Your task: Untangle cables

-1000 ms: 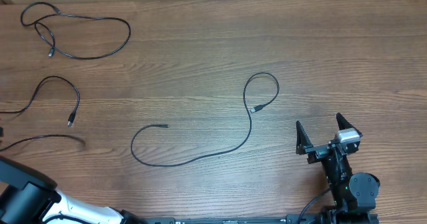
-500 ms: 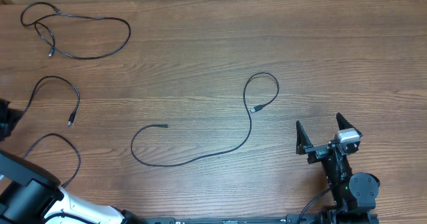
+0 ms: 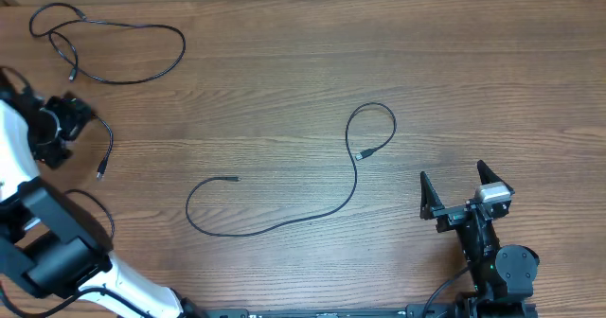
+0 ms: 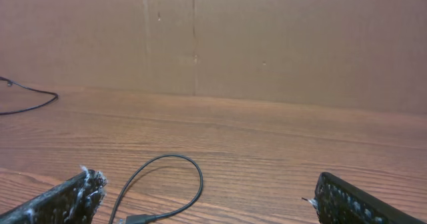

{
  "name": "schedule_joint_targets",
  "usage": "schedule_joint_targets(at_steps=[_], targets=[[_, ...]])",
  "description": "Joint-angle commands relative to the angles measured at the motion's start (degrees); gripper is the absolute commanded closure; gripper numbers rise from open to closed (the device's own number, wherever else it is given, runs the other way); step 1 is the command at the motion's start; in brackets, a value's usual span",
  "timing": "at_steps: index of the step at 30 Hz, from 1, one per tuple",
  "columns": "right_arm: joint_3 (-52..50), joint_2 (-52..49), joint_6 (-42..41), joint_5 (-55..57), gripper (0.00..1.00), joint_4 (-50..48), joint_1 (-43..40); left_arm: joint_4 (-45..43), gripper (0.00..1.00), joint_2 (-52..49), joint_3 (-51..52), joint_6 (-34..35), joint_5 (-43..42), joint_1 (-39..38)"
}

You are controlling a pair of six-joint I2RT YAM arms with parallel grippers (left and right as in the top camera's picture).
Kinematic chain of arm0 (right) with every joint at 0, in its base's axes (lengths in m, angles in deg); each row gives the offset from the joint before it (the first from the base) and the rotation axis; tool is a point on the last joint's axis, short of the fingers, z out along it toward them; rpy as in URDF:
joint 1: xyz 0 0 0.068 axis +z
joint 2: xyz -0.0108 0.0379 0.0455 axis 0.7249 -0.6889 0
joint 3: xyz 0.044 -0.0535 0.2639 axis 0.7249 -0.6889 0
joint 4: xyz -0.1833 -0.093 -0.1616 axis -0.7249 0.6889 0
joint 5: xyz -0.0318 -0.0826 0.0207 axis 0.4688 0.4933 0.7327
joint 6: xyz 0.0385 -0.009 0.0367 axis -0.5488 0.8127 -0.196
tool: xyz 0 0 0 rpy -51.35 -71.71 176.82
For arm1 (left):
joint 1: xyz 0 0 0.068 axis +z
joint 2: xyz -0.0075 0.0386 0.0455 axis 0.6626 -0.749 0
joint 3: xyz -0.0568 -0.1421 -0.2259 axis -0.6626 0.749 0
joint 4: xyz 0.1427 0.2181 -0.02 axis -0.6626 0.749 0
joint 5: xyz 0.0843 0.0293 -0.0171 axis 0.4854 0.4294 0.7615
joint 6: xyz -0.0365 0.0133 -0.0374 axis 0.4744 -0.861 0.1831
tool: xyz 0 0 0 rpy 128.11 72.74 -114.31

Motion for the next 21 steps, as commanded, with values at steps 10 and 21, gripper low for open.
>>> schedule_joint_targets(at_steps=[10, 21], targets=[[-0.6, 0.5, 0.1, 0.4, 0.0, -0.3, 0.2, 8.3, 0.0, -0.5, 0.0, -0.6, 3.5, -1.5], [-0.6, 0.5, 0.1, 0.4, 0.0, -0.3, 0.2, 14.3, 0.0, -0.5, 0.0, 2.2, -0.4, -1.5]])
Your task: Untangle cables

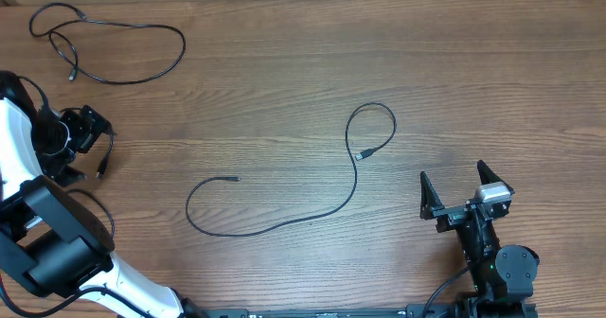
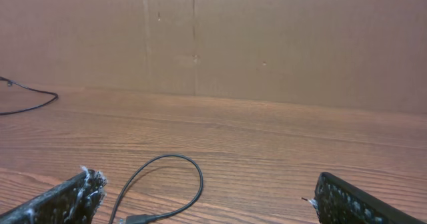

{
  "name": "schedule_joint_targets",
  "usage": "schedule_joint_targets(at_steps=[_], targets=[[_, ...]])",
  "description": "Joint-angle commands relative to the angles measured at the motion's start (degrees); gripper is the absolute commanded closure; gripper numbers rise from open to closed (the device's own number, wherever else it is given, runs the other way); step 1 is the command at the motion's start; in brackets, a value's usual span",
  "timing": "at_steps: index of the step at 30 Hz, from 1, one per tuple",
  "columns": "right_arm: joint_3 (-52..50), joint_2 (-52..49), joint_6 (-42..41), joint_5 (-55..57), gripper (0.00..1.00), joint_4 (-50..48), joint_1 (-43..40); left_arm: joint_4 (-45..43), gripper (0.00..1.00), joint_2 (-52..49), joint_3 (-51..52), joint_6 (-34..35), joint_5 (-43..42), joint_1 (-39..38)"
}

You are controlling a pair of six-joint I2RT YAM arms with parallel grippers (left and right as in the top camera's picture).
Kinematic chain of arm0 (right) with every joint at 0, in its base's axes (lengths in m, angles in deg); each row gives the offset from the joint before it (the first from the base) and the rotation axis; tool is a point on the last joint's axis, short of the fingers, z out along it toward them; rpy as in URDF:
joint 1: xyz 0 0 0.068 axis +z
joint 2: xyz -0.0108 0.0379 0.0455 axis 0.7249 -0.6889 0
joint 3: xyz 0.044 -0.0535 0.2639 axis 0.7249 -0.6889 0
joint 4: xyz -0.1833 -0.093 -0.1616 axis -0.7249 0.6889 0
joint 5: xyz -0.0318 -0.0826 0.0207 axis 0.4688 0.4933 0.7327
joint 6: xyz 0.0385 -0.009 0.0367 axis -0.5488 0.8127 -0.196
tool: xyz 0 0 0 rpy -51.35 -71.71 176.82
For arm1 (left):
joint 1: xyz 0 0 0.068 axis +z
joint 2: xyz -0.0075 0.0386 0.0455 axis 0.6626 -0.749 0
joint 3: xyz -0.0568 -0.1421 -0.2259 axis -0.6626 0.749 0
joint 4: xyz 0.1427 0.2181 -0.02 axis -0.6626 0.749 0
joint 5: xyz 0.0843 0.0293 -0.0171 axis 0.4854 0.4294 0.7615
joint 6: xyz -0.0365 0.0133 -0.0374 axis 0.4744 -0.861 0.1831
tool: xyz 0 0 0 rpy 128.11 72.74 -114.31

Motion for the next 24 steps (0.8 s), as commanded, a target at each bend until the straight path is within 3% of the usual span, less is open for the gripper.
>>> schedule_joint_targets(at_steps=[1, 6, 13, 24], targets=[[-0.6, 0.5, 0.1, 0.4, 0.0, -0.3, 0.2, 2.5, 0.0, -0.5, 0.0, 2.5, -1.2, -0.3], [-0.6, 0.5, 0.1, 0.4, 0.0, -0.3, 0.2, 5.9, 0.0, -0.5, 0.1, 4.2, -0.2, -0.4], [-0.6, 0.5, 0.1, 0.4, 0.0, -0.3, 0.2, 6.1, 0.01, -0.5, 1.4, 15.4, 14.7, -0.3], [-0.6, 0.5, 0.1, 0.4, 0.0, -0.3, 0.2, -8.7, 0.0, -0.5, 12.5, 15.8, 15.6, -0.2]])
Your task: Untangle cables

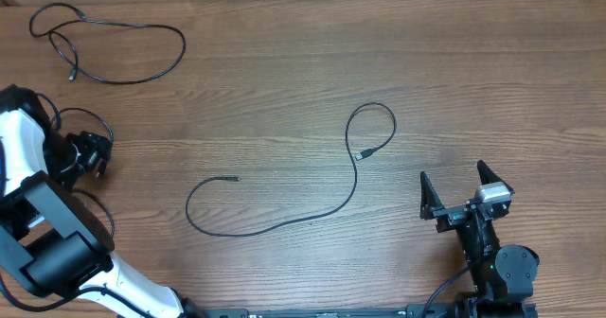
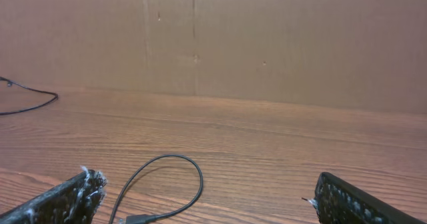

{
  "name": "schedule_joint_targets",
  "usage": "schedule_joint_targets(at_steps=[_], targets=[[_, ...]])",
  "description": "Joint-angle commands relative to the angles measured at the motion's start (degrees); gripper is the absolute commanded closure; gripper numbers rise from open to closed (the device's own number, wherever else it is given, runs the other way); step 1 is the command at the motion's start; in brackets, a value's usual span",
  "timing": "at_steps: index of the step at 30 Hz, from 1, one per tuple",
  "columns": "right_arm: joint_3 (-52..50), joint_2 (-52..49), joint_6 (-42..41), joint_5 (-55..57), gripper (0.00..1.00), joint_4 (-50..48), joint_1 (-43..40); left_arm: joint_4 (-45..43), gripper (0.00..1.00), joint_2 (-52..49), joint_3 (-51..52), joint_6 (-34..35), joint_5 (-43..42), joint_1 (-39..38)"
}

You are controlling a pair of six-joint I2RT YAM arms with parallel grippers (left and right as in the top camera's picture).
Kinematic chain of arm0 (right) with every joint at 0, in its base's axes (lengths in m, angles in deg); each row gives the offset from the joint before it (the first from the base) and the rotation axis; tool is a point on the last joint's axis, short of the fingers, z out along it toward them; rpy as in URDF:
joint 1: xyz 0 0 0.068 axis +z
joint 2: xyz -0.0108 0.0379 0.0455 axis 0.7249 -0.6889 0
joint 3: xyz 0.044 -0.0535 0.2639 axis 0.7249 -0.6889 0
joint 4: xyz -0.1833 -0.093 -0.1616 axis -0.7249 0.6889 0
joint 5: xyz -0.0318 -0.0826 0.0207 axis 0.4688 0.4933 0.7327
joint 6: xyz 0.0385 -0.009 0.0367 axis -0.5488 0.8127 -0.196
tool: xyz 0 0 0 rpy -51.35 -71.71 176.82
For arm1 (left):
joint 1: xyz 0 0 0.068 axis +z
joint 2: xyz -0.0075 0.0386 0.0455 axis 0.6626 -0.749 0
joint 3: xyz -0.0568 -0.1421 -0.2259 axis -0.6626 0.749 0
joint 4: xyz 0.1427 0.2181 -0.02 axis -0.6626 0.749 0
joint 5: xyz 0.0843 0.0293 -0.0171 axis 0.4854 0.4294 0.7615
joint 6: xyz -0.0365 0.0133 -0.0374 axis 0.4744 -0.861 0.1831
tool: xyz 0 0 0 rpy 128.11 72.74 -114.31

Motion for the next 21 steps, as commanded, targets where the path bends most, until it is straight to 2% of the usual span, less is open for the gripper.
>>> schedule_joint_targets(at_steps=[1, 6, 14, 21], targets=[[-0.6, 0.5, 0.1, 0.4, 0.0, -0.3, 0.2, -4.1, 0.0, -0.5, 4.5, 1.4, 1.6, -0.1], [-0.6, 0.5, 0.1, 0.4, 0.0, -0.3, 0.2, -8.3, 0.0, -0.5, 8.5, 2.9, 1.5, 1.0], [-0.6, 0.5, 0.1, 0.4, 0.0, -0.3, 0.2, -9.4, 0.0, -0.5, 9.7, 2.8, 1.5, 3.0], [-0.6, 0.5, 0.1, 0.4, 0.0, -0.3, 0.2, -13.3, 0.12, -0.5, 15.3, 2.9, 1.4, 3.2]])
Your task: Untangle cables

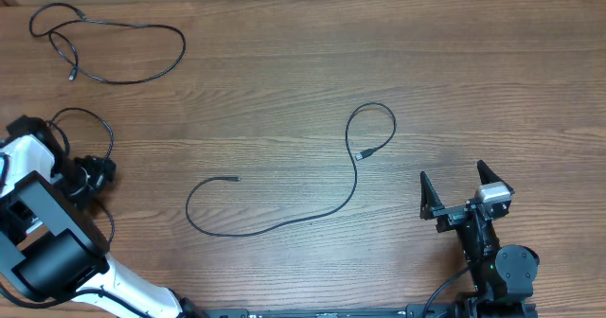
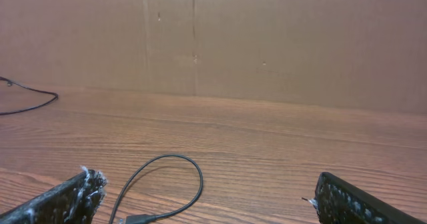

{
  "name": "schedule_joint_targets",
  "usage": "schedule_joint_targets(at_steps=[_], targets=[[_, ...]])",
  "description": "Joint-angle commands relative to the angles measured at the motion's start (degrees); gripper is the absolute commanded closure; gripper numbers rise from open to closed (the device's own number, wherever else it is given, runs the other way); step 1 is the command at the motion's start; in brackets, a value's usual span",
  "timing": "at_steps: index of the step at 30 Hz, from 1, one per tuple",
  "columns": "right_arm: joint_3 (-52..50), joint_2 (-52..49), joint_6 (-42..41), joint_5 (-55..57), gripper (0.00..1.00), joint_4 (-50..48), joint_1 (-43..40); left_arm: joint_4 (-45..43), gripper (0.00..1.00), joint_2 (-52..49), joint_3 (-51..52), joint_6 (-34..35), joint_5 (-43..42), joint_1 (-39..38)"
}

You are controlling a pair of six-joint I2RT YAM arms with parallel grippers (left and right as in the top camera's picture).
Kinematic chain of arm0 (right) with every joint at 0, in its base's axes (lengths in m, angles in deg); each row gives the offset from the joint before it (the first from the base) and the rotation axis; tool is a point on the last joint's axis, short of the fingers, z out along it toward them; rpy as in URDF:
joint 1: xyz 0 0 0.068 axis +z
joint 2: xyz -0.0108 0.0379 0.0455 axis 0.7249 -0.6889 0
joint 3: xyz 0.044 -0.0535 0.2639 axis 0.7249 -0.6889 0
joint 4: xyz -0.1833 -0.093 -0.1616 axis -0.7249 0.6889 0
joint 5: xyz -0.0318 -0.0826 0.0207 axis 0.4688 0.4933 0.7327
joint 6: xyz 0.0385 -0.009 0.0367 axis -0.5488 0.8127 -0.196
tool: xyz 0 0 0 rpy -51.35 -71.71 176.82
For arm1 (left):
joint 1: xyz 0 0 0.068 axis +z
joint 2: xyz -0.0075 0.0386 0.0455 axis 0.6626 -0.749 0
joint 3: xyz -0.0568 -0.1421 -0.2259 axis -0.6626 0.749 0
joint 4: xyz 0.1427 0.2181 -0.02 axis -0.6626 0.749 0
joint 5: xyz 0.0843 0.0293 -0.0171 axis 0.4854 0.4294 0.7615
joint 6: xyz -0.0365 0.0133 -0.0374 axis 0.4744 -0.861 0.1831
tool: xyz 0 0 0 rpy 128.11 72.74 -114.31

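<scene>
A long black cable [image 1: 284, 221] lies across the middle of the table, its far end curled into a loop [image 1: 372, 129] with a plug; that loop [image 2: 175, 177] shows between my right fingers. A second black cable [image 1: 114, 51] sits coiled at the far left corner. My left gripper [image 1: 93, 171] is low at the left edge, shut on a short black cable [image 1: 95, 119] that arcs above it. My right gripper [image 1: 453, 171] rests open near the front right, nothing between its fingertips [image 2: 207, 184].
A cardboard wall [image 2: 267, 37] stands along the table's far edge. The left arm's white and black body [image 1: 43, 233] fills the front left corner. Bare wood [image 1: 492, 81] spreads over the right half.
My left gripper has moved a little nearer the front edge, and the short cable now arches in a loop above it. The right arm and both other cables are unchanged.
At first my left gripper was further back at the left edge with the short cable dangling toward the front. At each later moment it stood closer to the front, the cable trailing behind. The right gripper stayed open and still.
</scene>
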Motion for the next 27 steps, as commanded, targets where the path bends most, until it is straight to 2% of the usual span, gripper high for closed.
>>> schedule_joint_targets(at_steps=[1, 4, 8, 10, 12, 13, 18, 20, 21, 22, 27], targets=[[-0.6, 0.5, 0.1, 0.4, 0.0, -0.3, 0.2, -1.6, 0.12, -0.5, 3.3, 0.4, 0.6, 0.0], [-0.6, 0.5, 0.1, 0.4, 0.0, -0.3, 0.2, -2.7, 0.21, -0.5, 4.5, 0.4, 0.5, 0.0], [-0.6, 0.5, 0.1, 0.4, 0.0, -0.3, 0.2, -2.8, 0.46, -0.5, 4.6, 0.4, 0.5, -0.1], [-0.6, 0.5, 0.1, 0.4, 0.0, -0.3, 0.2, -2.8, 0.53, -0.5, 4.6, 0.4, 0.5, -0.1], [-0.6, 0.5, 0.1, 0.4, 0.0, -0.3, 0.2, -2.9, 0.7, -0.5, 4.6, 0.4, 0.5, -0.1], [-0.6, 0.5, 0.1, 0.4, 0.0, -0.3, 0.2, -2.9, 0.74, -0.5, 4.6, 0.4, 0.5, -0.1], [-0.6, 0.5, 0.1, 0.4, 0.0, -0.3, 0.2, -2.9, 0.73, -0.5, 4.6, 0.4, 0.5, -0.1], [-0.6, 0.5, 0.1, 0.4, 0.0, -0.3, 0.2, -2.9, 0.8, -0.5, 4.6, 0.4, 0.5, -0.1], [-0.6, 0.5, 0.1, 0.4, 0.0, -0.3, 0.2, -2.9, 0.9, -0.5, 4.6, 0.4, 0.5, -0.1], [-0.6, 0.5, 0.1, 0.4, 0.0, -0.3, 0.2, -3.0, 0.96, -0.5, 4.6, 0.4, 0.5, -0.1], [-0.6, 0.5, 0.1, 0.4, 0.0, -0.3, 0.2, -2.7, 0.96, -0.5, 3.3, 0.4, -1.9, -0.1]])
